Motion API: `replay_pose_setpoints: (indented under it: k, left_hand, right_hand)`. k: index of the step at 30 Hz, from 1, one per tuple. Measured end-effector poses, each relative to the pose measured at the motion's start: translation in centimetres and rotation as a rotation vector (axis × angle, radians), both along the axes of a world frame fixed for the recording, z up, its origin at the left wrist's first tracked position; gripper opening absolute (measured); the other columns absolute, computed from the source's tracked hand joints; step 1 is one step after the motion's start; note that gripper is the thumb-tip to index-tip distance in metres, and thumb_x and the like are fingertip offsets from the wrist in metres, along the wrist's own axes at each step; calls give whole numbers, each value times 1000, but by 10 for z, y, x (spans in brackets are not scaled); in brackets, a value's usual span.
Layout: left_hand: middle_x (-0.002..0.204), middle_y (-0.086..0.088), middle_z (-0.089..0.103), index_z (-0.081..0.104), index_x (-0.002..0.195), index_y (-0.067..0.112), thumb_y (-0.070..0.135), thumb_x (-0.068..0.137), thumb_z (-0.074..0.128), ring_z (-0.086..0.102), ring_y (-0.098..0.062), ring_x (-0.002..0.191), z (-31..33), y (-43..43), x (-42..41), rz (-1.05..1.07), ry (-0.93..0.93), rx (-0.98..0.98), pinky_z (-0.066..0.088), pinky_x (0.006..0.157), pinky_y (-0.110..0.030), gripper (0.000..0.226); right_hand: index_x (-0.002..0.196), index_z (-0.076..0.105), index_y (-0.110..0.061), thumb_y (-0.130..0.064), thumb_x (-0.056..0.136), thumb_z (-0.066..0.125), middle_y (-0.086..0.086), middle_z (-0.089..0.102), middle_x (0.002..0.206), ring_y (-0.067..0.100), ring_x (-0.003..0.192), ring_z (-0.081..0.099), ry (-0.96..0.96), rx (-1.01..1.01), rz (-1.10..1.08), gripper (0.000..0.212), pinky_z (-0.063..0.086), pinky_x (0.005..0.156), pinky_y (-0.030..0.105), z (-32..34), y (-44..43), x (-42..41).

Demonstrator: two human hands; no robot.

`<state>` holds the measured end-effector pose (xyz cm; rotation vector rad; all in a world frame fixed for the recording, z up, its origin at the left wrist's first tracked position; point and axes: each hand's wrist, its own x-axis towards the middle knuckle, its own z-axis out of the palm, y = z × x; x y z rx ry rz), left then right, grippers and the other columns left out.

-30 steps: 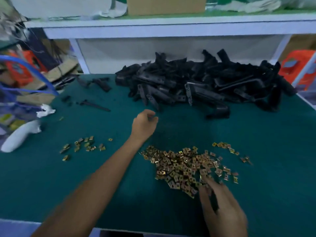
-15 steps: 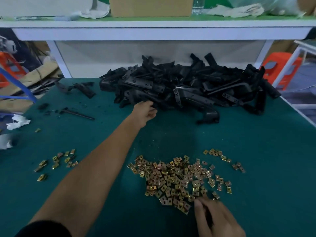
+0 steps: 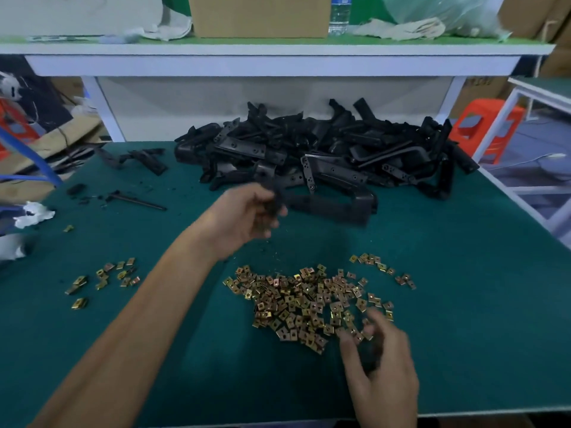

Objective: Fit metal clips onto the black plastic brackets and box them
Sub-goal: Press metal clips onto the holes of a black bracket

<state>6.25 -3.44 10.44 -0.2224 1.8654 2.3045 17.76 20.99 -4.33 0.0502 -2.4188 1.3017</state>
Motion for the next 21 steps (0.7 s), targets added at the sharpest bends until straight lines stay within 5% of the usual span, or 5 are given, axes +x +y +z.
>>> replay_pose_setpoints:
  k: [5,8,11,16,21]
  left_hand:
    - [80,-2,60,58,96,3,29,79,50,53,-13,75,-19,28,81,-230,133,-405,43,70,-29,32]
    - [79,-4,53,53,84,3,38,75,52,47,-14,75,-28,37,105,-318,159,-445,37,73,-33,36]
    - [78,-2,51,52,83,2,42,74,48,46,-15,75,-28,35,107,-346,199,-451,36,73,-34,41]
    - [79,-3,47,49,85,8,38,84,46,42,-16,74,-35,44,99,-367,232,-500,35,71,-36,30]
    - [85,-2,53,57,92,11,42,96,47,49,-16,81,-43,56,83,-498,200,-396,38,78,-36,32]
  right_hand:
    - [153,32,-26,-71,66,76,-13,34,151,24,139,37,84,-25,-9,108,39,107,39,2,7,-1]
    - [141,55,-25,-72,73,71,1,53,140,25,130,47,59,223,172,84,42,99,39,5,7,-1]
    - [142,53,-33,-76,80,61,-11,65,112,15,104,56,-29,335,269,76,48,78,31,9,7,2]
    - [148,33,-57,-76,80,55,-43,50,122,-15,112,53,-94,189,269,74,47,83,11,10,9,12]
    - [146,30,-63,-65,86,58,-49,49,125,-32,103,45,-107,86,170,66,36,80,-7,15,0,11]
